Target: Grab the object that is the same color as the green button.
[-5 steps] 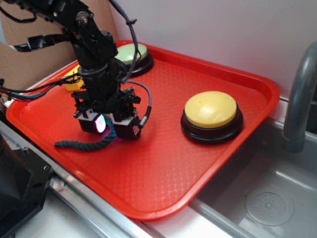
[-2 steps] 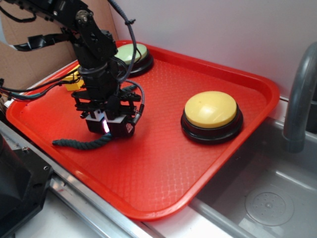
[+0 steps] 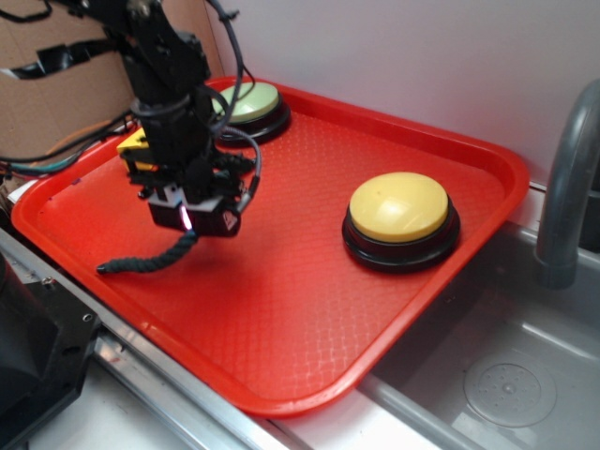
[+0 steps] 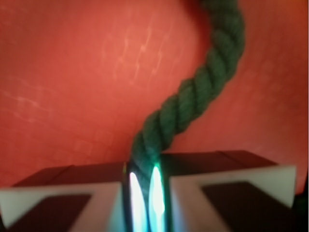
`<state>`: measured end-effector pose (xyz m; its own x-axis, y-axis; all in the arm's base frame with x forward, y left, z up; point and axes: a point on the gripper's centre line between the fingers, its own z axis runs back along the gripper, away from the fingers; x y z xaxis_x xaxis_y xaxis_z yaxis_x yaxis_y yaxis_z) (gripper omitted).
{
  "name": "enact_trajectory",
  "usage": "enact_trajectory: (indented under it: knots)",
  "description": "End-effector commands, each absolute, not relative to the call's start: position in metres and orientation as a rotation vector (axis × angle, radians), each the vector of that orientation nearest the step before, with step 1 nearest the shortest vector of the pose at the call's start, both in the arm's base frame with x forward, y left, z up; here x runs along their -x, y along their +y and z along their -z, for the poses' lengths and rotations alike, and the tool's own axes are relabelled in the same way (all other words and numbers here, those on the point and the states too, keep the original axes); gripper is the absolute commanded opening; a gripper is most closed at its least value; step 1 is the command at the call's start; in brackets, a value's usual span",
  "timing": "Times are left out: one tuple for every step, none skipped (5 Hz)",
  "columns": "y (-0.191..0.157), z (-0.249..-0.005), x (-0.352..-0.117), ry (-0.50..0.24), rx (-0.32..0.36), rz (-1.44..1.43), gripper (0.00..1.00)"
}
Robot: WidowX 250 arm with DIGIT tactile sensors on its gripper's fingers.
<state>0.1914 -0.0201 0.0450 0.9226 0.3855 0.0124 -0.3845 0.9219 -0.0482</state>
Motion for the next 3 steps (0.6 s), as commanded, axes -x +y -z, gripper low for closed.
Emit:
enact_trajectory:
  knots:
    - [-0.017, -0.121, -0.184, -0.105, 0.043, -0.276, 0.0]
    - [-0.01, -0.153, -0.176, -0.095, 0.047, -0.223, 0.0]
    - [-0.002, -0.181, -0.173, -0.081, 0.019, -0.124, 0.0]
